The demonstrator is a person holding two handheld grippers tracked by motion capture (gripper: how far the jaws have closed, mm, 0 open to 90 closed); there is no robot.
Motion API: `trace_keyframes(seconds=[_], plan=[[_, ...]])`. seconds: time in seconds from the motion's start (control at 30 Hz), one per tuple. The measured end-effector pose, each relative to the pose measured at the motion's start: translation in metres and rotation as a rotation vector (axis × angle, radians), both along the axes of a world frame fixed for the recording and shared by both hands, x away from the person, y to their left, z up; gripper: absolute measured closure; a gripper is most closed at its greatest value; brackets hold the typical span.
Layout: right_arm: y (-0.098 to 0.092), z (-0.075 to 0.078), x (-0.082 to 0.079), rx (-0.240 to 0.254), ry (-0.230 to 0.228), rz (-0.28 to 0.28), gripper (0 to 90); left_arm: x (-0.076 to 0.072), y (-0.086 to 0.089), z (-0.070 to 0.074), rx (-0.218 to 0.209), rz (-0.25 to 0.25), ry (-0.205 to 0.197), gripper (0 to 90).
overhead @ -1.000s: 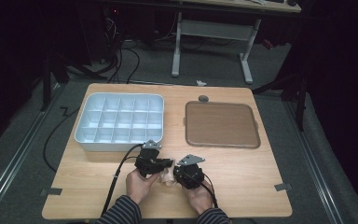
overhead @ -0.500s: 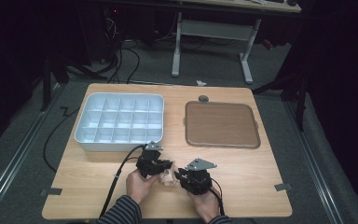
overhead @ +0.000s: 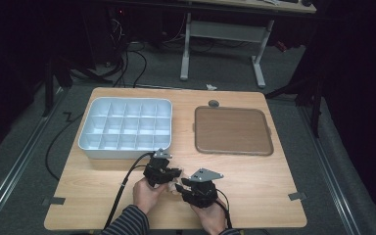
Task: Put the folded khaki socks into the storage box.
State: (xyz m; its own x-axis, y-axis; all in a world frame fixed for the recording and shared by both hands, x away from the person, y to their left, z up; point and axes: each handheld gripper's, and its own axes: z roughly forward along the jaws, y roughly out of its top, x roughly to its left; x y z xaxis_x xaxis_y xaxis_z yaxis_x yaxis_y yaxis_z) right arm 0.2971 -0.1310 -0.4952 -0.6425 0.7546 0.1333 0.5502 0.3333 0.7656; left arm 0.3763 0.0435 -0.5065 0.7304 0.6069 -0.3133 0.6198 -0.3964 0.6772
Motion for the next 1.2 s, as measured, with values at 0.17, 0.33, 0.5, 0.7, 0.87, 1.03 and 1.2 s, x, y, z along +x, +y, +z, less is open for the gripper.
trace_keyframes(seconds=[0.17,0.33,0.5,0.7,0.87,1.03,1.2], plan=[[0.000,-0.010,0.008,-0.019,0.040,0.002,71.6,0.000,0.002,0.000,-0.018,0.006,0.009,87.2],[-0.001,-0.019,0.008,-0.032,0.060,0.003,80.4,0.000,0.004,-0.003,-0.033,0.014,0.004,87.2],[-0.002,-0.022,0.009,-0.047,0.070,0.007,85.0,0.000,0.004,-0.003,-0.028,0.014,-0.001,87.2],[-0.003,-0.026,0.008,-0.050,0.077,0.006,86.1,0.001,0.005,-0.005,-0.026,0.009,0.000,87.3],[-0.004,-0.028,0.008,-0.047,0.068,0.007,86.2,0.000,0.006,-0.006,-0.024,0.012,-0.006,87.3],[-0.006,-0.029,0.009,-0.038,0.069,0.013,86.1,0.001,0.008,-0.007,-0.031,0.022,-0.003,86.9],[-0.006,-0.029,0.010,-0.032,0.075,0.011,86.0,-0.001,0.008,-0.003,-0.044,0.017,0.012,84.3]])
